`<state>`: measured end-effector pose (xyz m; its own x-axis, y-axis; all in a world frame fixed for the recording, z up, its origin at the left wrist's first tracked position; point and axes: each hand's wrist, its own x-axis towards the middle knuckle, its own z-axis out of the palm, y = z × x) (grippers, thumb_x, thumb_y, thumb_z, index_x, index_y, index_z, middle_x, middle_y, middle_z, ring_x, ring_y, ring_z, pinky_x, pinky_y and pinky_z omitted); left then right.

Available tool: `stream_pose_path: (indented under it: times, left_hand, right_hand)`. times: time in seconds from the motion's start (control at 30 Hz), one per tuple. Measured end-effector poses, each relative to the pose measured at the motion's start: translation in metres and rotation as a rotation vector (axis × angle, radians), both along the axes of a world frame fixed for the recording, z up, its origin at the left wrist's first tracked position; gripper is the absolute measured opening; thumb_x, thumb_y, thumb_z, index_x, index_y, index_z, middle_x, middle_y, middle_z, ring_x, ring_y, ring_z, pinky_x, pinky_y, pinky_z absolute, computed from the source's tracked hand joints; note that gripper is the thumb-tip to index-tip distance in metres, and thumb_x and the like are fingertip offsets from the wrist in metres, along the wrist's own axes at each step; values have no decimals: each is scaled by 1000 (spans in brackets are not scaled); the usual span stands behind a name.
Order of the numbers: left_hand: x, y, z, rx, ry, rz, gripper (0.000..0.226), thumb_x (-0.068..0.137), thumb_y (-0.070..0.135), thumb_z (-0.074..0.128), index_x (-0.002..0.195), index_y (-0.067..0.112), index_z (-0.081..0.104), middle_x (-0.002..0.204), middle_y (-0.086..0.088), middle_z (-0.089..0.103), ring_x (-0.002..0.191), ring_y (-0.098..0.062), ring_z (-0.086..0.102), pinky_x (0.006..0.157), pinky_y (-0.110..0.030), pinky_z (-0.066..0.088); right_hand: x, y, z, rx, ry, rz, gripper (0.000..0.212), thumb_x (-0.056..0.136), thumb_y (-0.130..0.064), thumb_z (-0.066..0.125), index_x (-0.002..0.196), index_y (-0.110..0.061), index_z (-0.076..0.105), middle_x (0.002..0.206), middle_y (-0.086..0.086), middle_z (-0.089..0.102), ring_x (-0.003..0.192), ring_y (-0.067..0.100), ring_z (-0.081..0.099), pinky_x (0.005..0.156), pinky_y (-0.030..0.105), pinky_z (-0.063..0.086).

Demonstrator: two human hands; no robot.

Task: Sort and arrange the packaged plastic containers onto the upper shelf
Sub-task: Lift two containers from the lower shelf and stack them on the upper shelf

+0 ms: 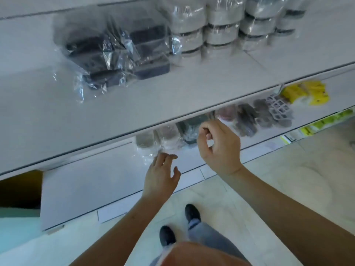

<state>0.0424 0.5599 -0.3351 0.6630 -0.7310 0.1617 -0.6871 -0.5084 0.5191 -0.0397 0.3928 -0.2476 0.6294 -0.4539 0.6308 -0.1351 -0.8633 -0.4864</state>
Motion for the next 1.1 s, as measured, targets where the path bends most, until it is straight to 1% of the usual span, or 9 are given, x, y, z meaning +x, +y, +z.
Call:
stream_pose_path:
  times: [0.07, 0.2, 0.33, 0.43, 0.5, 0.57, 0.73, 0.9, 1.1]
  left_hand:
    - [5, 4, -21, 41, 56, 113, 41, 86, 18, 66, 126, 13, 59, 124, -7, 55, 113, -28, 55, 91, -42, 53]
    - [31, 1, -56, 40, 46, 380, 54, 83, 22, 71, 132, 7, 53, 130, -20, 50, 115, -41, 49, 98, -49, 44]
    - [74, -20, -79, 81, 76, 570, 75, 87, 43, 68, 147, 9, 39, 144, -24, 37, 127, -43, 40, 106, -49, 36]
    - [104, -31, -98, 104, 190, 656, 95, 86, 59, 63, 156, 10, 23, 154, -23, 26, 138, -42, 33, 113, -47, 32]
    - [116, -37, -109, 113, 263, 689, 107, 82, 67, 63, 158, 8, 14, 156, -21, 26, 142, -38, 31, 115, -45, 32]
    - [121, -43, -114, 83, 323, 715, 110, 79, 68, 66, 156, 7, 17, 151, -18, 38, 137, -35, 41, 108, -43, 38]
    - [125, -45, -115, -72, 321, 771, 86, 68, 62, 73, 133, 13, 45, 122, -6, 62, 113, -28, 59, 85, -37, 48]
    - [118, -38, -110, -108, 279, 764, 89, 69, 58, 70, 142, 14, 41, 127, -5, 60, 115, -26, 56, 88, -35, 48]
    - [93, -21, -89, -201, 272, 765, 97, 70, 61, 68, 149, 15, 36, 141, -1, 55, 128, -20, 52, 104, -41, 47]
  right_hand:
    - [6, 3, -33, 63, 157, -43, 18, 91, -23, 55, 100, -11, 64, 89, 0, 63, 71, 13, 56, 53, 24, 45]
    - [44, -1, -94, 139, 391, -51, 49, 91, -32, 63, 134, -12, 51, 128, 10, 57, 106, 26, 60, 74, 38, 58]
    - [95, -7, -144, 140, 571, -20, 80, 91, -49, 62, 157, -20, 27, 158, 14, 32, 143, 35, 37, 99, 46, 53]
    - [124, -13, -174, 105, 699, -26, 88, 92, -62, 55, 160, -25, 15, 166, 15, 14, 151, 40, 19, 110, 47, 42]
    - [134, -17, -191, 68, 756, -29, 89, 92, -67, 52, 160, -26, 13, 167, 15, 12, 151, 40, 19, 114, 48, 37]
    - [141, -19, -205, 79, 742, -42, 90, 90, -69, 52, 160, -29, 13, 165, 16, 15, 149, 41, 23, 113, 50, 37]
    - [148, -22, -217, 185, 601, -34, 79, 94, -54, 58, 158, -29, 22, 158, 18, 29, 138, 38, 42, 102, 47, 50]
    - [142, -22, -210, 240, 513, 17, 70, 97, -47, 58, 157, -26, 28, 156, 19, 33, 139, 39, 39, 107, 46, 46]
    - [115, -22, -186, 246, 400, 106, 68, 101, -44, 55, 158, -21, 27, 163, 17, 23, 150, 35, 25, 118, 36, 27]
